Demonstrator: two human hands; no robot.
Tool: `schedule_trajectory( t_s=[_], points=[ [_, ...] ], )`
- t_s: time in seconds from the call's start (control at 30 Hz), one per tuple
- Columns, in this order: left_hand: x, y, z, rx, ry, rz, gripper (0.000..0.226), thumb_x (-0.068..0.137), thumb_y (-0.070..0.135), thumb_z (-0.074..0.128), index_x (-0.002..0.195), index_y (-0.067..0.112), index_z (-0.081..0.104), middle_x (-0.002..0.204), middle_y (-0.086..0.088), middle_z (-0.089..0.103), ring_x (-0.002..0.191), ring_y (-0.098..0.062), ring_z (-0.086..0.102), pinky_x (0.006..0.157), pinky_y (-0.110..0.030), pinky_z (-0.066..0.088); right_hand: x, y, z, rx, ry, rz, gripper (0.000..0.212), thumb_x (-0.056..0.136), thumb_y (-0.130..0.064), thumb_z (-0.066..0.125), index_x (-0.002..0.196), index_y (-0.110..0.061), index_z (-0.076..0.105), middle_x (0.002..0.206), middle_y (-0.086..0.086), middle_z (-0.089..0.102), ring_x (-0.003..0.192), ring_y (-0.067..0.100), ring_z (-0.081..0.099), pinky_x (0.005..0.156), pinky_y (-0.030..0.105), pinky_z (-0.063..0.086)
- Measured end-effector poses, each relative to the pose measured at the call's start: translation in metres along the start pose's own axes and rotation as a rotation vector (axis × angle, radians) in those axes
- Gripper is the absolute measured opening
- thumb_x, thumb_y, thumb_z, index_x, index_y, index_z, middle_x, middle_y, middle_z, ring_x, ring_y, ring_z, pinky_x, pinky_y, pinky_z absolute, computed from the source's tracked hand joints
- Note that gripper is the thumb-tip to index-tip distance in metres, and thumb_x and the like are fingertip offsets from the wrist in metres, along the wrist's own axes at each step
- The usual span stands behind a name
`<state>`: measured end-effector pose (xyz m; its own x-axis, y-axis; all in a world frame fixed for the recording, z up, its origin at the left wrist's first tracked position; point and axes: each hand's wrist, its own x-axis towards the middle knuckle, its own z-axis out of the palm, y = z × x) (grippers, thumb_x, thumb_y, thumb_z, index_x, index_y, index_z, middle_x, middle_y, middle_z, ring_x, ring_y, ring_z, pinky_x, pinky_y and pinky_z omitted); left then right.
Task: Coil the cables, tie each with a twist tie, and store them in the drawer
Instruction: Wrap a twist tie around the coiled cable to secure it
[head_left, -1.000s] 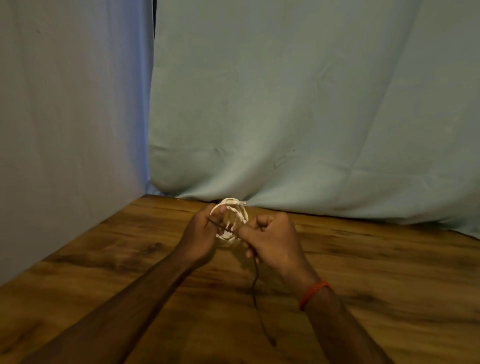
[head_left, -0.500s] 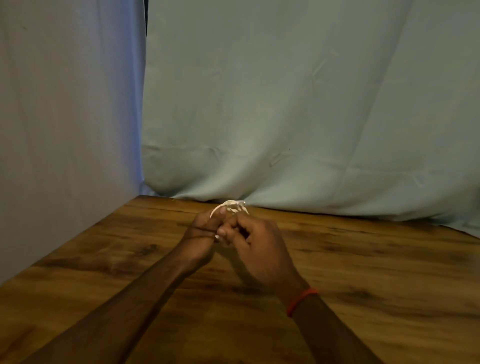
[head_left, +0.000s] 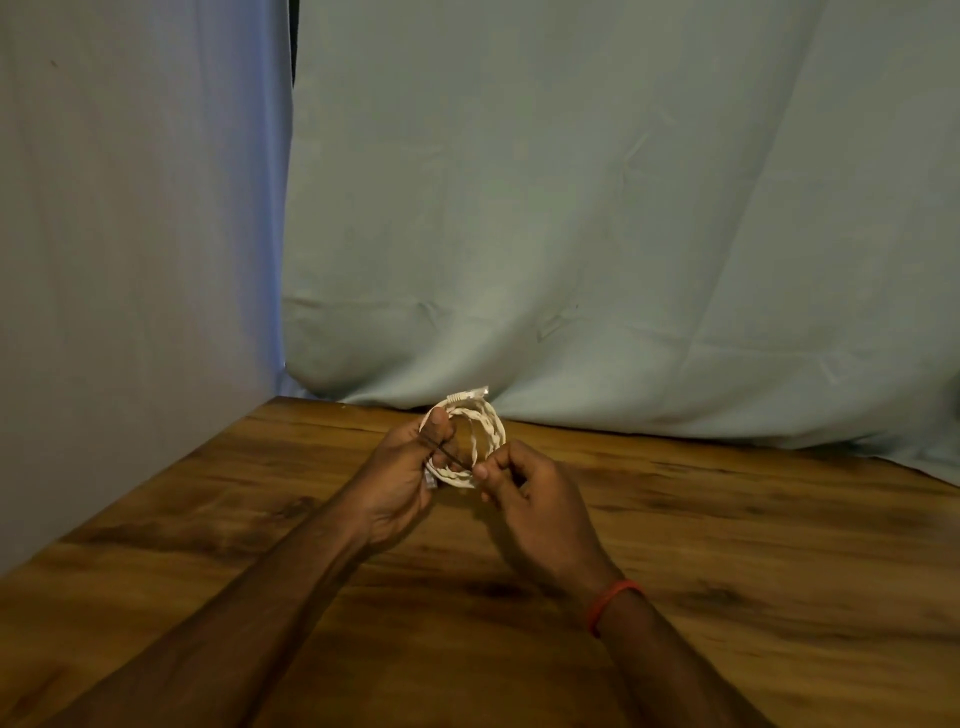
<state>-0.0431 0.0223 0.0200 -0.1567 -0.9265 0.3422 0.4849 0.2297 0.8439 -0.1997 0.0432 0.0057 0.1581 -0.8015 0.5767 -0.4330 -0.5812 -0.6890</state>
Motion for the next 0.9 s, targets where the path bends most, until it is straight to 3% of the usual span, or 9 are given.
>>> schedule_trajectory(
  t_s=[0.13,0.27,0.33,0.4,0.47,0.53,0.63,0.77,0.9],
  points=[
    [0.003,-0.001,-0.004,-0.036,0.057,-0.008,0.031,0.089,0.034,0.052,0.072,0.009,0.055,0.057,0.001,0.044,0.053,-0.010,0.049,0.055,-0.022,0.049,0.000,0.002,0.002,-0.104,0.000,-0.051,0.016,0.095,-0.030,0.064,0.080,-0.025,0.062,0.080,-0.007,0.061,0.075,0.007,0.054,0.066,0.033,0.046],
    [0.003,-0.005,-0.003,-0.121,0.055,-0.023,0.032,0.095,0.033,0.052,0.090,0.006,0.069,0.061,-0.004,0.047,0.061,-0.015,0.050,0.066,-0.028,0.048,0.003,0.003,0.001,-0.047,0.035,0.017,0.015,0.096,-0.028,0.063,0.082,-0.023,0.064,0.088,0.000,0.059,0.083,0.009,0.053,0.075,0.033,0.045],
    [0.003,-0.004,0.003,-0.154,0.063,-0.008,0.035,0.094,0.036,0.050,0.077,0.014,0.071,0.052,0.001,0.039,0.051,-0.012,0.044,0.056,-0.025,0.046,0.004,0.002,-0.001,0.047,0.002,0.035,0.016,0.097,-0.026,0.063,0.083,-0.020,0.065,0.086,0.003,0.063,0.083,0.016,0.057,0.076,0.040,0.048],
    [0.003,-0.002,0.007,-0.165,0.095,0.001,0.034,0.090,0.041,0.052,0.071,0.014,0.059,0.048,0.005,0.033,0.043,-0.008,0.036,0.046,-0.021,0.036,0.003,-0.002,0.001,0.105,-0.046,0.034,0.016,0.097,-0.024,0.063,0.083,-0.017,0.065,0.083,0.004,0.066,0.079,0.020,0.059,0.074,0.041,0.049],
    [0.004,0.001,0.006,-0.151,0.097,-0.005,0.036,0.091,0.045,0.054,0.068,0.017,0.049,0.045,0.008,0.031,0.039,-0.005,0.026,0.050,-0.027,0.016,0.001,-0.006,0.005,0.116,-0.068,0.022,0.017,0.096,-0.023,0.065,0.081,-0.017,0.066,0.077,0.002,0.065,0.071,0.012,0.055,0.069,0.036,0.047],
    [0.003,0.003,0.003,-0.181,0.116,-0.038,0.043,0.092,0.049,0.053,0.061,0.019,0.049,0.041,0.009,0.032,0.035,-0.004,0.022,0.055,-0.030,0.009,-0.001,-0.010,0.010,0.122,-0.062,0.007,0.016,0.096,-0.024,0.065,0.080,-0.019,0.067,0.073,-0.001,0.063,0.067,0.004,0.051,0.065,0.034,0.045],
    [0.001,0.006,0.002,-0.268,0.199,-0.068,0.055,0.097,0.051,0.044,0.053,0.019,0.049,0.036,0.008,0.035,0.030,-0.005,0.024,0.043,-0.023,0.014,-0.003,-0.014,0.013,0.109,-0.068,-0.031,0.018,0.097,-0.024,0.064,0.081,-0.015,0.065,0.066,-0.007,0.056,0.061,0.002,0.047,0.057,0.026,0.040],
    [0.002,0.007,0.007,-0.325,0.353,-0.014,0.051,0.099,0.031,0.045,0.050,0.019,0.048,0.038,0.008,0.035,0.026,-0.004,0.026,0.030,-0.014,0.022,-0.005,-0.018,0.014,0.002,-0.049,-0.123,0.019,0.093,-0.018,0.066,0.076,-0.014,0.058,0.059,-0.010,0.048,0.056,0.006,0.044,0.052,0.019,0.032],
    [0.002,0.008,0.009,-0.237,0.517,0.042,0.031,0.096,0.027,0.055,0.072,0.009,0.059,0.057,-0.002,0.051,0.033,-0.009,0.043,0.033,-0.015,0.034,-0.004,-0.024,0.013,-0.002,0.030,-0.048,0.023,0.081,-0.010,0.069,0.064,-0.011,0.053,0.051,-0.011,0.043,0.050,0.005,0.038,0.049,0.021,0.030]
  ],
)
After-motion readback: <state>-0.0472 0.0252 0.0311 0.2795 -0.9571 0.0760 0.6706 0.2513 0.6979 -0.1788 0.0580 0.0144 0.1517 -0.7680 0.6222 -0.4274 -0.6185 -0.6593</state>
